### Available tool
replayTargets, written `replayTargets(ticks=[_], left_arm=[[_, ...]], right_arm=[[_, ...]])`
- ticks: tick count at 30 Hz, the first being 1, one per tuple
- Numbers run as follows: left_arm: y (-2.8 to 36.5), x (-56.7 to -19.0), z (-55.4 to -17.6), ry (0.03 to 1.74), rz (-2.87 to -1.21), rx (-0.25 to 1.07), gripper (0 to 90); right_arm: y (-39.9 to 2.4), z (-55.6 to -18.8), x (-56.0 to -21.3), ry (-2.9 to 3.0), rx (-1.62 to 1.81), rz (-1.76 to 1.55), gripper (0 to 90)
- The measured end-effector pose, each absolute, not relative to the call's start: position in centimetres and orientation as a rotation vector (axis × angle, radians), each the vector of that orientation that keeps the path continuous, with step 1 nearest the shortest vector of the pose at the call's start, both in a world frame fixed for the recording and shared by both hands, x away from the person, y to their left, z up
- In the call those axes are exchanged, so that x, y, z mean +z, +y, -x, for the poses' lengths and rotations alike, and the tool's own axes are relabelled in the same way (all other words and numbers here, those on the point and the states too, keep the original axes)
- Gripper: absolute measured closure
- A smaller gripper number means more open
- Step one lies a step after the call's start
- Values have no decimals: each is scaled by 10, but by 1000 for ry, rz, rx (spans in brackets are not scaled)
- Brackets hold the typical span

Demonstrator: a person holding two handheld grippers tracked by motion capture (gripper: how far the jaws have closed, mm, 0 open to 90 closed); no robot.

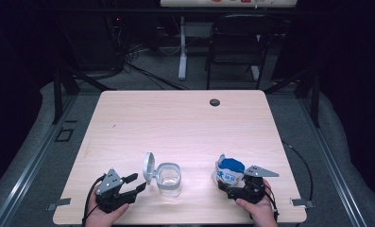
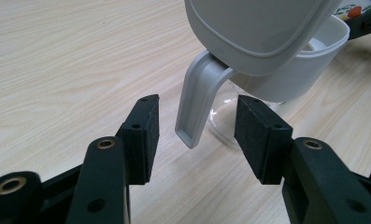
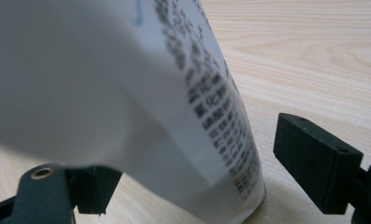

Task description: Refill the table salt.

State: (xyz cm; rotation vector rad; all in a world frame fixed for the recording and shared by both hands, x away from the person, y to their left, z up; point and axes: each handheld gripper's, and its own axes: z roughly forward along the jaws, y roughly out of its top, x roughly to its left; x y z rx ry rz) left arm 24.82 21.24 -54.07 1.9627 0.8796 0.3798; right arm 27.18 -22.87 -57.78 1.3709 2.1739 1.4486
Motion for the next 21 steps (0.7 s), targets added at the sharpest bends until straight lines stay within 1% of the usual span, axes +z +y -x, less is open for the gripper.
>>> replayTargets(ticks=[3,16,21], left_arm=[[213,-541,-248,883,-1959,380,506],[213,-540,-248,886,-1952,384,506],[214,-540,-248,886,-1952,384,506]], right_arm=[[-227,-273,-579,2175,1435,-1365,192],[-221,-275,-581,2209,1425,-1365,298],[-221,-276,-581,2208,1440,-1367,309]])
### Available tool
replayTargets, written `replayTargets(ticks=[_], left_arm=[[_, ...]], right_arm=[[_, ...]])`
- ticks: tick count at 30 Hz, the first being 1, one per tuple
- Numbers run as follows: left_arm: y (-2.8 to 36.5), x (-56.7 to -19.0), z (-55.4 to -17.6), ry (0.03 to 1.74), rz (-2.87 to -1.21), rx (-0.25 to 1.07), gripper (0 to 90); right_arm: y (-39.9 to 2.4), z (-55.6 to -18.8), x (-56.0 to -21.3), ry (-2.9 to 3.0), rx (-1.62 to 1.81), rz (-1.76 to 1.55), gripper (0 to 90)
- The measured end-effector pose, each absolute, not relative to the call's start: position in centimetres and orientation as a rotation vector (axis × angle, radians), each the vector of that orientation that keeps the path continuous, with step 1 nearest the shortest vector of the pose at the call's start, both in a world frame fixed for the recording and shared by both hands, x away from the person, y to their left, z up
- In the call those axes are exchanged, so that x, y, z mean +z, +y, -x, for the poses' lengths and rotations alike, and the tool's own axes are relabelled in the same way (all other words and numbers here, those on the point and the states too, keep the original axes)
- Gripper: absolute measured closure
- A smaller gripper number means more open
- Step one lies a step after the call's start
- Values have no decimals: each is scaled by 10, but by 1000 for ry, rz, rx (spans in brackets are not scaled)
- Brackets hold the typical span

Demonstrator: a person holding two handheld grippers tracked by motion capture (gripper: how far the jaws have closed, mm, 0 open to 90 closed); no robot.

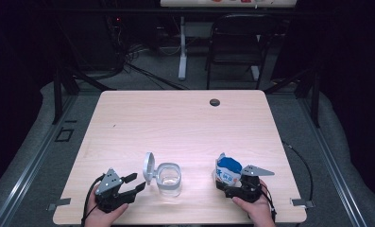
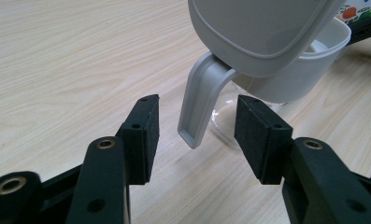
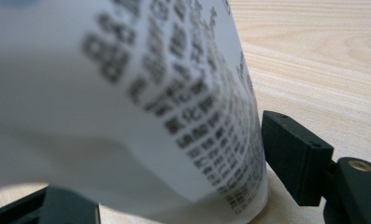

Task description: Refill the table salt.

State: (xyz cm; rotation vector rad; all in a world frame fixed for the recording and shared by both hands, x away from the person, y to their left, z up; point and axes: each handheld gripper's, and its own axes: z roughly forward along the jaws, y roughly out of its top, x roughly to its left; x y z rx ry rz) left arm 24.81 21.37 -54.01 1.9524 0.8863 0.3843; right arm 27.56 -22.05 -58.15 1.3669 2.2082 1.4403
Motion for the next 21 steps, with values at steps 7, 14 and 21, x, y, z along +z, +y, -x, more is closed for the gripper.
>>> replayTargets(ticks=[7,14,21], left_arm=[[214,-540,-248,888,-1951,385,506],[214,-540,-248,890,-1951,382,506],[214,-540,-248,890,-1950,381,506]], right_arm=[[-220,-276,-582,2229,1393,-1358,310],[-216,-276,-583,2239,1370,-1359,325],[-215,-277,-583,2236,1346,-1355,351]])
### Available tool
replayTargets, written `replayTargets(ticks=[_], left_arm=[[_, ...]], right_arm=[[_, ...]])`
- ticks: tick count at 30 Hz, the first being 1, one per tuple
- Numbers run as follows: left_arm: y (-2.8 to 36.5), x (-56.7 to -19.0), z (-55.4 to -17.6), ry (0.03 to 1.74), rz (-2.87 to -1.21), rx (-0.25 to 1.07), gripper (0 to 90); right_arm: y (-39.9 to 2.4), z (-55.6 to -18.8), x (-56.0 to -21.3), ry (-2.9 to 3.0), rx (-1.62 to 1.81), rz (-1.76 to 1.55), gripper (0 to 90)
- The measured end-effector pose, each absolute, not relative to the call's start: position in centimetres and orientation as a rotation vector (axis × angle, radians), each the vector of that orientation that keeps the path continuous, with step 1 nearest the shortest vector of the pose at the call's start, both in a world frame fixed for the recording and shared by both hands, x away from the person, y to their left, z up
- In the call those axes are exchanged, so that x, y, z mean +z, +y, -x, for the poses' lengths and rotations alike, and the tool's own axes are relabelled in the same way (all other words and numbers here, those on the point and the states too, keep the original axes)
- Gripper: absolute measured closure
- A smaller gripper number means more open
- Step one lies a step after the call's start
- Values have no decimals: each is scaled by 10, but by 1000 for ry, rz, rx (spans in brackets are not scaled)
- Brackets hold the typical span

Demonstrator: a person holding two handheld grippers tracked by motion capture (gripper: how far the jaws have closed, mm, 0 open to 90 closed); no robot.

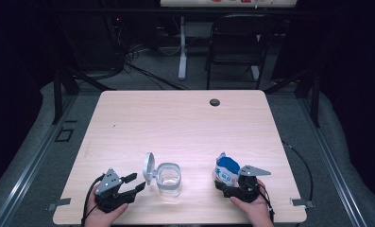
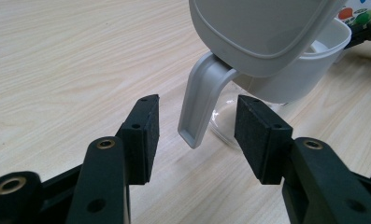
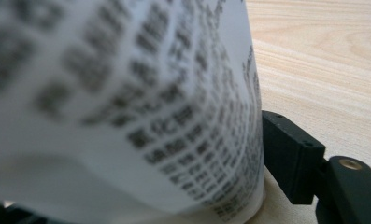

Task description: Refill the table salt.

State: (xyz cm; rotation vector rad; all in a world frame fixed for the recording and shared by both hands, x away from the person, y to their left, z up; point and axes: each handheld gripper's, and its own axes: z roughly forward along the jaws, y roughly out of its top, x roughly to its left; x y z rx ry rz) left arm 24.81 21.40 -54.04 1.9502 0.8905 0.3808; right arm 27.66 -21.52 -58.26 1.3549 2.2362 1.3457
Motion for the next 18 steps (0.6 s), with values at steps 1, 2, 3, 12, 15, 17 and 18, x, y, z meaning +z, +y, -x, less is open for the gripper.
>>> replayTargets(ticks=[1,2,3,12,15,17,18], left_arm=[[214,-540,-248,890,-1951,381,506],[214,-540,-248,889,-1951,381,506],[214,-541,-248,890,-1949,384,506],[213,-541,-248,890,-1950,384,506],[213,-540,-248,888,-1952,382,506],[213,-540,-248,886,-1953,381,506],[213,-540,-248,886,-1953,381,506]], right_arm=[[-215,-276,-582,2237,1343,-1353,355],[-214,-276,-583,2225,1374,-1358,362],[-214,-276,-583,2226,1374,-1353,365],[-215,-277,-582,2239,1367,-1322,407],[-215,-276,-582,2241,1360,-1316,416],[-215,-277,-582,2243,1352,-1308,423],[-215,-277,-582,2241,1363,-1310,426]])
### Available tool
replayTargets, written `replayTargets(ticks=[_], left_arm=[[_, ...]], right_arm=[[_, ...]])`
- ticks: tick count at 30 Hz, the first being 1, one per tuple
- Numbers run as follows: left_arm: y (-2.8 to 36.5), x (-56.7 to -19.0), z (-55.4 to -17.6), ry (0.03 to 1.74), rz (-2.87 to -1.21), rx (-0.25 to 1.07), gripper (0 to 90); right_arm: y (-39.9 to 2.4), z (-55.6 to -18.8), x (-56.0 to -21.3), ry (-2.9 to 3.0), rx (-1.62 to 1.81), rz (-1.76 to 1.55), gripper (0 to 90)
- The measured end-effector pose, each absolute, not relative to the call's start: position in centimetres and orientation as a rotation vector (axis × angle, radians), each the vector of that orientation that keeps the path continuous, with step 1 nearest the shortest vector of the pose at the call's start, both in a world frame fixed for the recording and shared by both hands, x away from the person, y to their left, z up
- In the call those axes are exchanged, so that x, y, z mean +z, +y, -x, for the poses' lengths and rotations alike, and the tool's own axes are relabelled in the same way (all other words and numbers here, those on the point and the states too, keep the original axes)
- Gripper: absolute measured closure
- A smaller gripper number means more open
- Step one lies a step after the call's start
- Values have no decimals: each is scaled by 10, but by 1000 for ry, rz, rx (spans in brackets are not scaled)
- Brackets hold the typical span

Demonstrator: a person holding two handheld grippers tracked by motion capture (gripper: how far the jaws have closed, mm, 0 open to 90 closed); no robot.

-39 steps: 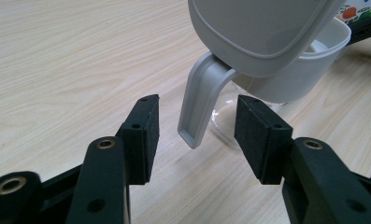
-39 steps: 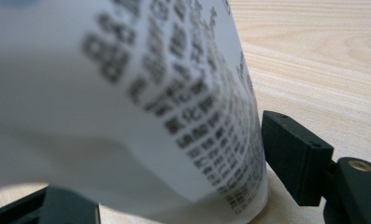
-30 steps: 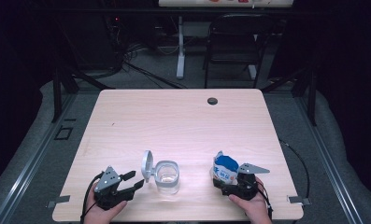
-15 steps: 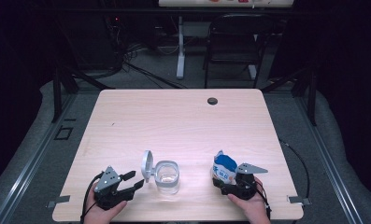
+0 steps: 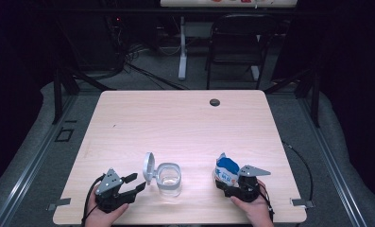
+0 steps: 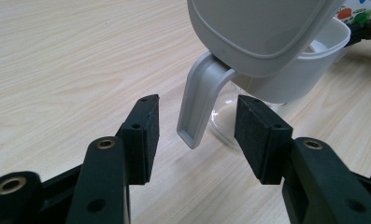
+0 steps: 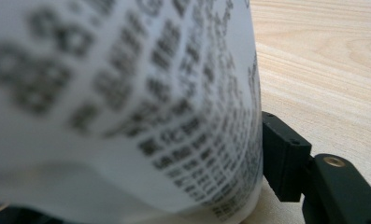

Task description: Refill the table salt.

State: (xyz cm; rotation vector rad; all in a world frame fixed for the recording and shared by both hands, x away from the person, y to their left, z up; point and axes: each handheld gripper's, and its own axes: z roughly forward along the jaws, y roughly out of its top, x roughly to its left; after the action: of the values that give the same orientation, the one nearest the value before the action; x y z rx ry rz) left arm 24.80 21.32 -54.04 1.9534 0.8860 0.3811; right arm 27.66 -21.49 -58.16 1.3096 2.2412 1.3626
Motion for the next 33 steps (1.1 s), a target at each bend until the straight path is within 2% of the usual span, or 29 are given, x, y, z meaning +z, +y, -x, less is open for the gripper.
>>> replayTargets(ticks=[21,33], left_arm=[[214,-539,-247,889,-1947,384,506],[215,-538,-247,890,-1947,386,506]], right_arm=[[-206,-272,-570,2289,1189,-1205,447],[-204,-275,-552,2323,1112,-1139,448]])
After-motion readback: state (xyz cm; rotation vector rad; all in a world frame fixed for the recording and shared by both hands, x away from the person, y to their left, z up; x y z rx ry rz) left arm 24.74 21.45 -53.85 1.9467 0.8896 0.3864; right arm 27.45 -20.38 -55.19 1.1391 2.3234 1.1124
